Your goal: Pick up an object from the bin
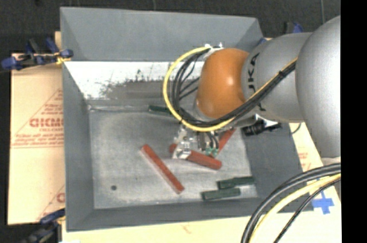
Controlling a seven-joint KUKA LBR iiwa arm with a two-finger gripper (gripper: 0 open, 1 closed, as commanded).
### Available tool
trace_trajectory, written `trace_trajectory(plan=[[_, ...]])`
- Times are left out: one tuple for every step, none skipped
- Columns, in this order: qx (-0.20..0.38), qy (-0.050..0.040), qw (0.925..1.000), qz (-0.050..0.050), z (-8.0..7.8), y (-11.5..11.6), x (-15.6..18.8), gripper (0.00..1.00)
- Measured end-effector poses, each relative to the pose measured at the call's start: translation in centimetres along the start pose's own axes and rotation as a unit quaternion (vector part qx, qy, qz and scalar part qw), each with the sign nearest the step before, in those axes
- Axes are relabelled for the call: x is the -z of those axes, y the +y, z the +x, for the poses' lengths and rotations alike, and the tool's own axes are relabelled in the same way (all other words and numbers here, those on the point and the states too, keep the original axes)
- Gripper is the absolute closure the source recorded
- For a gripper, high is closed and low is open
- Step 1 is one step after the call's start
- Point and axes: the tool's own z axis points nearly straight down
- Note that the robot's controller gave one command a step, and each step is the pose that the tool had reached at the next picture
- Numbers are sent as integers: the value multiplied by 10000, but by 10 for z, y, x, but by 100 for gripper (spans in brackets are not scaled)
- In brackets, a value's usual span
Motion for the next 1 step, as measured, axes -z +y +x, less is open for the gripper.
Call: trace_trajectory(plan=[[208,-51,9998,-2,-72,-26,158,100]])
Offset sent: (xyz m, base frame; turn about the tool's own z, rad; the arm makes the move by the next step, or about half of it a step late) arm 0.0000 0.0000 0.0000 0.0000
